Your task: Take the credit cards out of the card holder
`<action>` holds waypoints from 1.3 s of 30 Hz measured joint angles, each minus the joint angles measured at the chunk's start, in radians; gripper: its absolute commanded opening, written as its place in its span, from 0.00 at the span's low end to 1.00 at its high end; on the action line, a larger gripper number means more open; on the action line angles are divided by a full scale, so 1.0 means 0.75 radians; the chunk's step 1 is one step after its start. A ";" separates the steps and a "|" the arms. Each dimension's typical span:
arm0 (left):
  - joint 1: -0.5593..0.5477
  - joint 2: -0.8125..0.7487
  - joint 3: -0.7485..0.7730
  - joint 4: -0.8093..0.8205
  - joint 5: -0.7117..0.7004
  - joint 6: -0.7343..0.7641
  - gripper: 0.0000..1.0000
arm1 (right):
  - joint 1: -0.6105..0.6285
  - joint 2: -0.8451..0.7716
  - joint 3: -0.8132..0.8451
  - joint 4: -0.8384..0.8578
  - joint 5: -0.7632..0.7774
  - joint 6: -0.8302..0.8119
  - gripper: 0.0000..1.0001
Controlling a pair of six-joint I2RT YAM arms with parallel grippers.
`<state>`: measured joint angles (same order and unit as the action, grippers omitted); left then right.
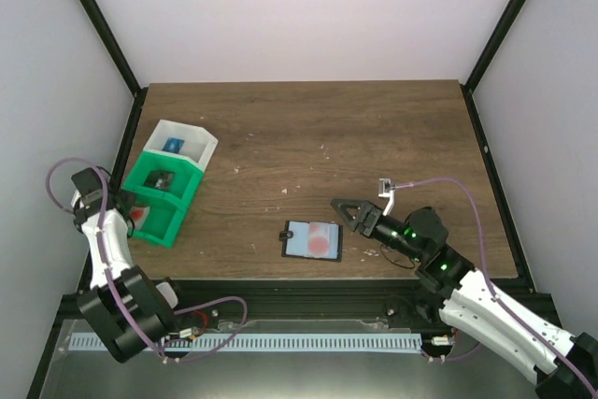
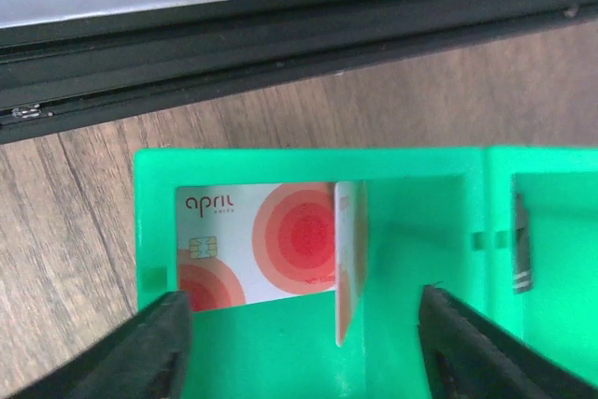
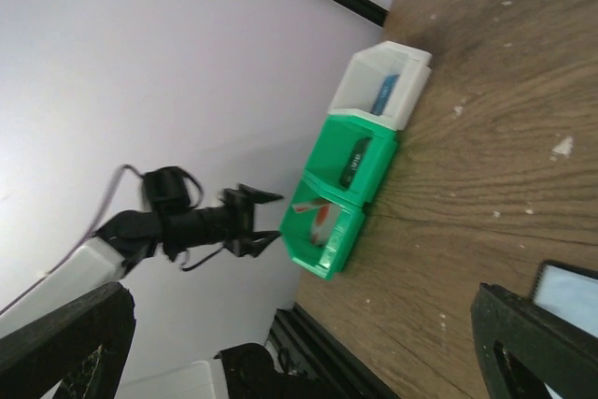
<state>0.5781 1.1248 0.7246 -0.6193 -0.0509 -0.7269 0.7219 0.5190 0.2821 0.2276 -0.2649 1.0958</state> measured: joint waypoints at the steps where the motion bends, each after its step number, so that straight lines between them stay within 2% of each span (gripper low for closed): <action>1: 0.000 -0.030 -0.001 -0.003 -0.008 -0.006 0.85 | 0.000 -0.002 0.010 -0.044 0.002 -0.004 1.00; 5: 0.000 -0.158 -0.007 0.008 -0.020 -0.038 0.87 | 0.000 0.010 0.083 -0.201 0.018 -0.045 1.00; 7: 0.000 -0.182 -0.007 0.010 -0.018 -0.041 0.84 | 0.000 0.015 0.103 -0.243 0.020 -0.067 1.00; 8: 0.000 -0.187 -0.007 0.011 -0.014 -0.040 0.78 | 0.000 0.020 0.107 -0.256 0.019 -0.076 1.00; 11: 0.000 -0.188 -0.022 0.053 0.054 -0.017 0.41 | 0.000 0.060 0.107 -0.282 0.004 -0.089 1.00; 13: 0.000 -0.177 -0.039 0.090 0.128 -0.006 0.26 | 0.000 0.092 0.107 -0.293 -0.008 -0.092 1.00; 18: 0.000 -0.114 -0.060 0.148 0.243 0.023 0.12 | 0.000 0.129 0.107 -0.314 -0.026 -0.094 1.00; 24: 0.000 -0.103 -0.098 0.253 0.342 0.034 0.00 | 0.000 0.107 0.107 -0.323 -0.028 -0.094 1.00; 33: 0.000 0.108 -0.119 0.271 0.242 0.044 0.00 | 0.000 0.087 0.107 -0.325 -0.025 -0.094 1.00; 39: 0.000 0.104 -0.119 0.242 0.159 0.039 0.00 | 0.000 0.083 0.107 -0.329 -0.018 -0.102 1.00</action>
<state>0.5781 1.2026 0.6353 -0.4381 0.0681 -0.6979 0.7219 0.5812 0.3626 -0.0193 -0.2783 1.0191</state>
